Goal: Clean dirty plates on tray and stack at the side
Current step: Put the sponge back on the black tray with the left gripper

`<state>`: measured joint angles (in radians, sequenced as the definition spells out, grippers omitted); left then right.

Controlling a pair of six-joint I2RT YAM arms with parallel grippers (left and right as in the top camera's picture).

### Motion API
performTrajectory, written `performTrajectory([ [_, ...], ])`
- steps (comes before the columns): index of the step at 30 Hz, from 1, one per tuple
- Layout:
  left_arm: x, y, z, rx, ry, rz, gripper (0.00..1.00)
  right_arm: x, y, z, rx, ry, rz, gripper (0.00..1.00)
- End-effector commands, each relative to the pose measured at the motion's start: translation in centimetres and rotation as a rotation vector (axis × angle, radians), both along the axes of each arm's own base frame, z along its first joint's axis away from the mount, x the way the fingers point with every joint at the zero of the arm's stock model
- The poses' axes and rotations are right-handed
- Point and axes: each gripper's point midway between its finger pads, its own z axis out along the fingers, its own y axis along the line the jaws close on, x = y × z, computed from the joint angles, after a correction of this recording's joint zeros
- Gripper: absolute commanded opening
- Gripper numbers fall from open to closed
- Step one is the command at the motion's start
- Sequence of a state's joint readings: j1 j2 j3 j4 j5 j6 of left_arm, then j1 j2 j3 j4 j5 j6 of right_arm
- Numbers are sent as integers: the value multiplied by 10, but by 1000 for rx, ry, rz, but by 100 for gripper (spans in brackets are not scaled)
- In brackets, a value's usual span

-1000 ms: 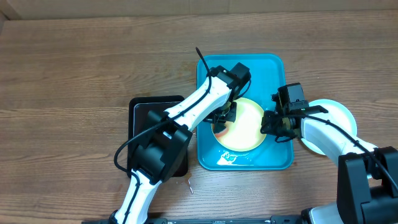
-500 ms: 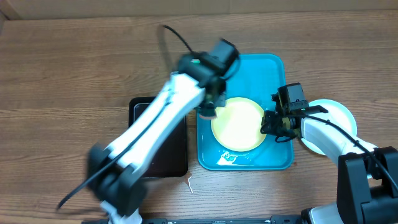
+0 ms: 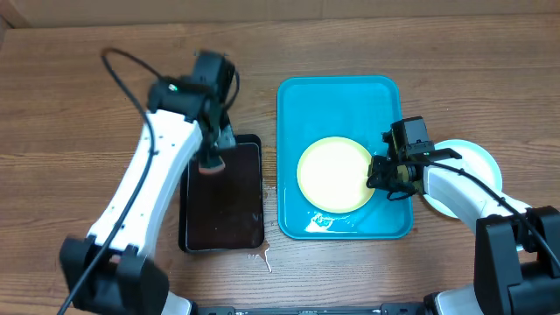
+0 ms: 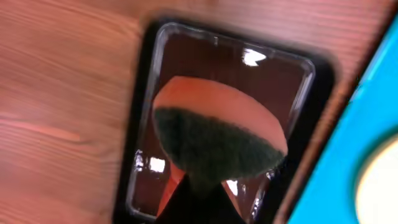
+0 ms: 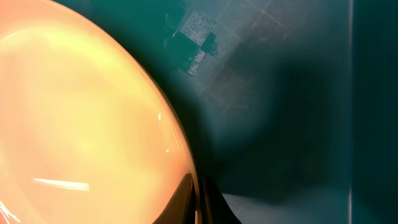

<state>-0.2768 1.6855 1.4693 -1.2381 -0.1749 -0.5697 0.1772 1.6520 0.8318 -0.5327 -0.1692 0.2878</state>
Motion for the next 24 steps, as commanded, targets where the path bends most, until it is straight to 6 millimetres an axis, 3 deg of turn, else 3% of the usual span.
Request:
performTrajectory([
  [1,-30,-10,-59,-68,123,-20,4,-14,-3,-12,-22,51,-1,4],
  [3,-39,-6,-86,-67,133,-9,4,-15,-3,-12,-22,54,-1,4],
  [8,-42,-3,-99,-69,129,-5,5,-15,-3,-12,-23,56,-1,4],
  [10,-41,-6,-97,-83,126,-9,19,-15,-3,-12,-23,56,-1,4],
  [12,-39,-7,-94,-90,126,-19,45,-16,-3,-11,-23,59,-1,4],
  [13,-38,-7,-91,-88,127,-18,63,-16,-3,-10,-24,64,-1,4],
  [14,-37,-7,-87,-89,127,-16,79,-16,-3,-8,-25,69,-1,4],
  [15,-36,-6,-83,-88,129,-12,81,-17,-4,-4,-27,75,-1,4],
  [19,-27,3,-56,-93,118,23,81,-12,-5,21,-37,53,-3,4],
  [24,4,27,12,-119,-39,56,84,-1,5,76,-72,-54,34,4],
])
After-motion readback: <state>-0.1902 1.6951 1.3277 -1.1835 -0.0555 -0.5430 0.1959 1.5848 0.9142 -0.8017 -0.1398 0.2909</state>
